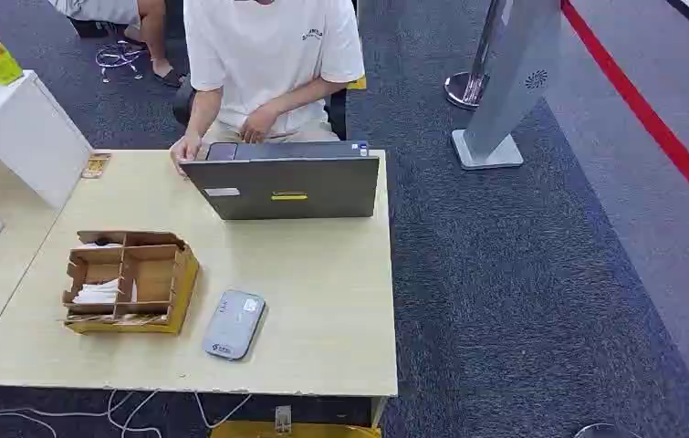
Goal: Pass the card to the sensor for recognition and then transmit it.
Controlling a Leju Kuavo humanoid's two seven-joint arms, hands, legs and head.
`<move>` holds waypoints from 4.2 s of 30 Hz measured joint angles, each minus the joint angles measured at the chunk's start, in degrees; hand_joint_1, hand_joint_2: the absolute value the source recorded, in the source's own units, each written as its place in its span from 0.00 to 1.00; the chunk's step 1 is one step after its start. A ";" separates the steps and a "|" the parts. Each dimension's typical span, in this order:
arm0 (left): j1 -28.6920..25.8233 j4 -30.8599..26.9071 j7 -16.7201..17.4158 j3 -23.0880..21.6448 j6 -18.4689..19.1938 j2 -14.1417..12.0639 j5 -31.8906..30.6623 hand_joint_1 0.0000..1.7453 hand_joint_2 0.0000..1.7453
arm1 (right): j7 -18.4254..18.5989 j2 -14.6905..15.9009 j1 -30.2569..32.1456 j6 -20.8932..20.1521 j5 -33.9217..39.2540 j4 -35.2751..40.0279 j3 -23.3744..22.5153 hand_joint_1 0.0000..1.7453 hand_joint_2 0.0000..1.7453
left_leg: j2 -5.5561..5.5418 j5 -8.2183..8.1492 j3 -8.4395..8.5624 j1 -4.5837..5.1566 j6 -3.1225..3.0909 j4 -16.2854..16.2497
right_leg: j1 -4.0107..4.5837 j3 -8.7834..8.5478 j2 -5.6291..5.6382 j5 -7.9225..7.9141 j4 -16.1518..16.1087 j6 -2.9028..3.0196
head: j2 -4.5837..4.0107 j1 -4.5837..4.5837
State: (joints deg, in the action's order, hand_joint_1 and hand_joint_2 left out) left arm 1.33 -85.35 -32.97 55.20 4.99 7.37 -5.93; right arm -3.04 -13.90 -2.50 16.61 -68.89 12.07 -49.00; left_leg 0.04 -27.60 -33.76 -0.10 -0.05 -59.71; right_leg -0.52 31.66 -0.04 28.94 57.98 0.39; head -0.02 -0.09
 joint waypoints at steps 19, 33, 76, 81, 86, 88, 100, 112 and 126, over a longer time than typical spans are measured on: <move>11.77 1.60 12.25 -21.37 -11.94 -10.72 -29.79 0.00 0.00 | 1.86 -0.22 -0.66 -1.38 -4.40 -0.53 0.00 0.00 0.00 | 0.01 0.08 -0.01 0.00 0.05 -0.02 | 0.00 -0.06 0.05 -0.06 0.01 -0.02 | 0.00 -0.04; 19.97 7.04 21.54 -34.92 -20.90 -18.67 -49.94 0.00 1.00 | 3.08 -0.28 -1.13 -2.80 -7.92 -0.79 0.09 0.00 0.00 | 0.03 0.09 -0.02 0.00 0.06 -0.03 | 0.00 -0.03 0.12 -0.08 0.03 0.00 | 0.00 -0.04; 34.38 29.77 29.84 -47.59 -34.89 -26.97 -67.70 1.00 1.00 | 4.31 0.72 -1.81 -9.01 -11.89 -1.07 1.27 0.00 0.00 | 0.04 0.13 -0.04 0.00 0.11 -0.05 | -0.01 0.00 0.14 -0.13 0.07 -0.03 | 0.00 -0.04; 35.11 31.26 29.60 -47.94 -34.67 -26.49 -67.68 1.00 0.00 | 4.20 0.96 -1.83 -9.18 -11.89 -1.07 1.27 0.00 0.00 | 0.05 0.13 -0.04 0.00 0.11 -0.07 | -0.01 0.01 0.15 -0.14 0.07 -0.03 | 0.00 -0.02; 35.96 32.11 29.49 -48.75 -34.19 -26.10 -67.64 1.00 0.00 | 4.20 1.18 -1.86 -9.18 -11.92 -1.07 1.27 0.00 0.00 | 0.04 0.13 -0.05 0.00 0.11 -0.06 | -0.01 0.00 0.14 -0.14 0.07 -0.03 | 0.00 -0.02; 36.22 32.41 29.49 -48.84 -34.17 -25.90 -67.64 1.00 0.00 | 4.20 1.22 -1.85 -9.18 -11.92 -1.07 1.27 0.00 0.00 | 0.05 0.13 -0.05 0.00 0.11 -0.06 | -0.01 0.01 0.15 -0.14 0.07 -0.03 | 0.00 -0.02; 36.82 33.75 28.66 -49.78 -34.36 -24.53 -65.76 1.00 0.00 | 4.24 1.46 -1.86 -9.16 -12.02 -1.07 1.27 0.00 0.00 | 0.05 0.13 -0.05 0.00 0.11 -0.07 | -0.01 0.00 0.16 -0.14 0.07 -0.03 | 0.00 0.00; 19.22 5.42 27.42 -59.23 -33.19 -15.32 -65.19 1.00 0.00 | 6.12 0.85 -1.80 -3.97 -9.68 -1.07 0.05 0.00 0.00 | 0.15 0.08 -0.15 0.07 0.05 -0.08 | -0.08 -0.01 0.26 -0.17 -0.03 -0.10 | 0.00 0.07; 9.22 -13.46 29.36 -70.85 -31.44 -12.53 -70.76 1.00 0.00 | 6.49 -0.57 -1.61 -1.86 -8.85 -1.25 -1.22 0.00 0.00 | 0.07 0.15 -0.15 0.02 0.09 -0.07 | -0.05 -0.03 0.17 -0.18 0.01 -0.10 | 0.00 0.07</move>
State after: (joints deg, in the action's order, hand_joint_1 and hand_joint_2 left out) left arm 10.55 -98.82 -3.61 -15.65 -26.45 -5.16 -76.70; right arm 3.45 -14.47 -4.11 14.75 -77.75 10.82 -50.23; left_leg 0.11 -27.45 -33.91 -0.08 0.04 -59.78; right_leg -0.57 31.63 0.14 28.76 57.99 0.28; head -0.02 -0.02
